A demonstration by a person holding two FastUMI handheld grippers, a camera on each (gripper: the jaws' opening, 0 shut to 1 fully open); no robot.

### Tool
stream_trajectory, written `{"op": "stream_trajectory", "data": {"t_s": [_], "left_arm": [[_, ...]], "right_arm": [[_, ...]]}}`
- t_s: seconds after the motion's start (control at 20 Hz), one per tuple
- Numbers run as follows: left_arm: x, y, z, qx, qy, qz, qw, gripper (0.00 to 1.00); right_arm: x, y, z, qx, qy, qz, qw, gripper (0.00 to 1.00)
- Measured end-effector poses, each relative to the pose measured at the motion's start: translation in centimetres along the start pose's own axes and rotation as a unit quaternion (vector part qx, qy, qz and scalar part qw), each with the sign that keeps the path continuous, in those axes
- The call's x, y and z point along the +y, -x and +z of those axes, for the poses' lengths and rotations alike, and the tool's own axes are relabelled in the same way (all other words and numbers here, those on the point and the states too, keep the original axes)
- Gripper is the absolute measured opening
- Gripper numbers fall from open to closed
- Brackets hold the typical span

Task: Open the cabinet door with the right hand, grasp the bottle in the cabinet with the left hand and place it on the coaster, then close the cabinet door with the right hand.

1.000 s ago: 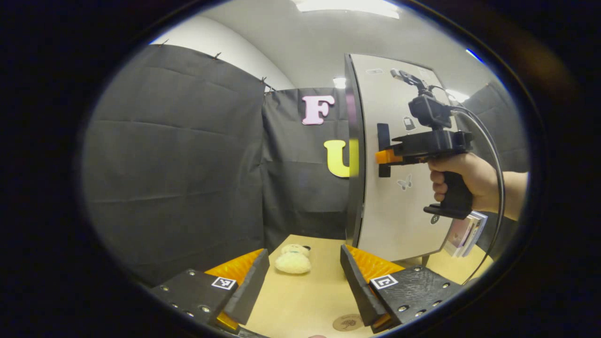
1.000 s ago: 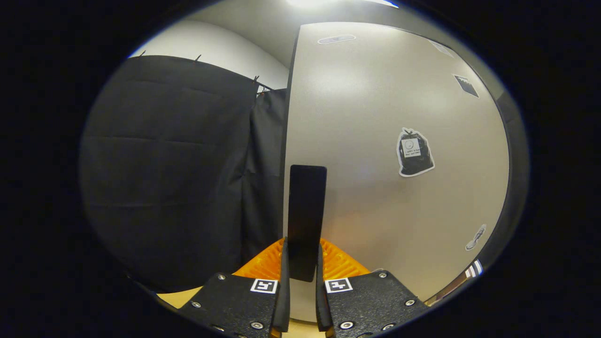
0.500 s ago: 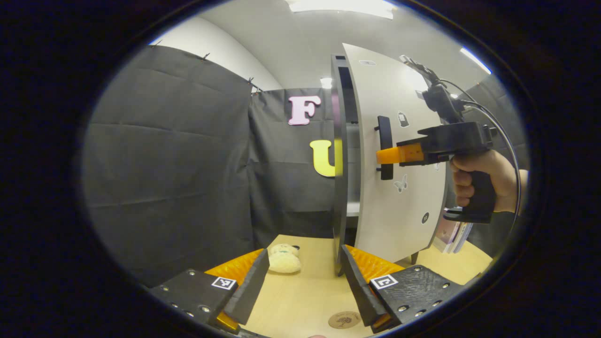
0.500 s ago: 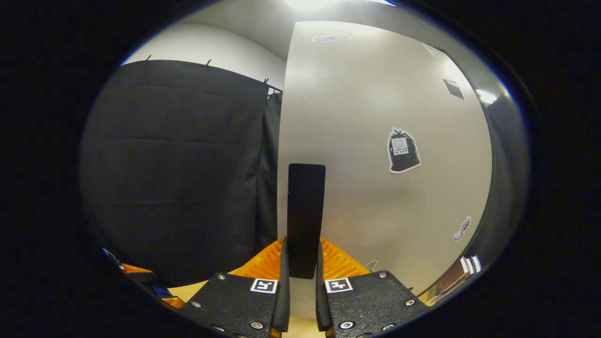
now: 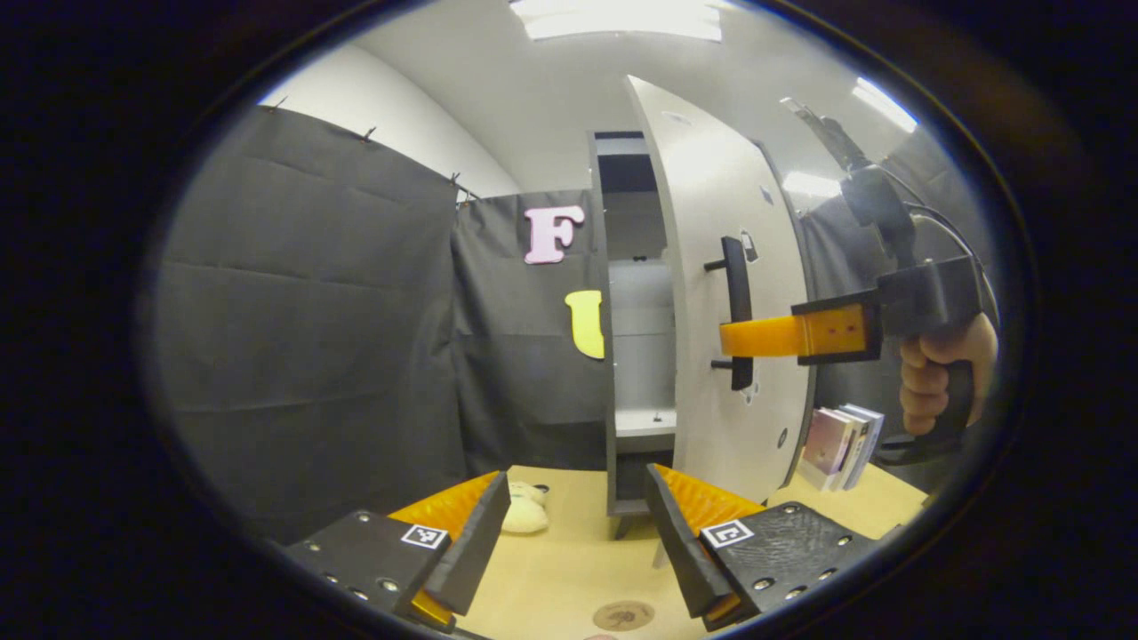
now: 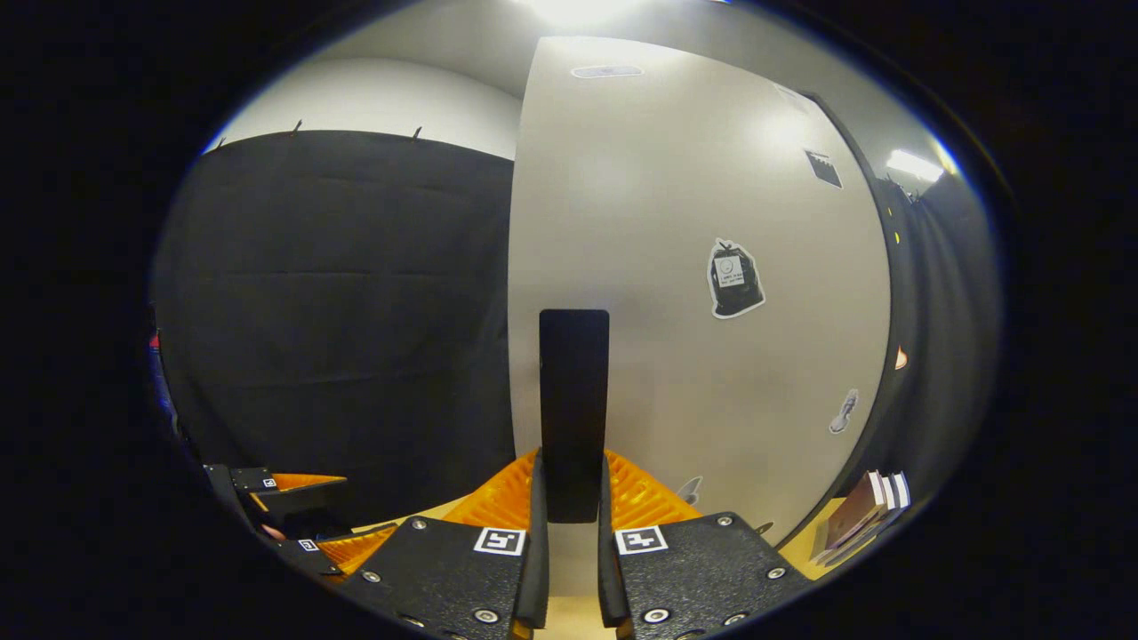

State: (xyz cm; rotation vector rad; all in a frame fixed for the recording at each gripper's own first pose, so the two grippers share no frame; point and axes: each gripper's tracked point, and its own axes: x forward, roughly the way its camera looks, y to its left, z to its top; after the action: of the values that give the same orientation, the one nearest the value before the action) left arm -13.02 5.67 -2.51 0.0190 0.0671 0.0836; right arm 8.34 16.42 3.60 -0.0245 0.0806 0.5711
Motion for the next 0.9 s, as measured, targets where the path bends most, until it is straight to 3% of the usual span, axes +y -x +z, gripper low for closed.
{"op": "stream_trajectory", "data": {"t_s": [0.15, 0.45, 0.55, 0.9], "left_arm": [[-1.4, 0.9, 1.3, 0.001, -0.023, 0.000, 1.000, 0.92], [-4.3, 0.9, 2.2, 0.002, -0.015, -0.010, 1.000, 0.88], [-6.0, 0.8, 2.3, 0.004, -0.010, -0.019, 1.000, 0.92], [-12.8, 0.5, 2.6, 0.003, -0.024, -0.078, 0.997, 0.92]], "right_arm": [[-0.3, 1.7, 0.0, 0.007, 0.003, 0.005, 1.000, 0.23], [-1.8, 5.3, -0.1, 0.017, -0.009, -0.012, 1.000, 0.22], [-2.2, 6.2, -0.2, 0.019, -0.017, -0.028, 0.999, 0.22], [-6.2, 8.4, -0.7, 0.018, 0.024, -0.108, 0.994, 0.14]]}}
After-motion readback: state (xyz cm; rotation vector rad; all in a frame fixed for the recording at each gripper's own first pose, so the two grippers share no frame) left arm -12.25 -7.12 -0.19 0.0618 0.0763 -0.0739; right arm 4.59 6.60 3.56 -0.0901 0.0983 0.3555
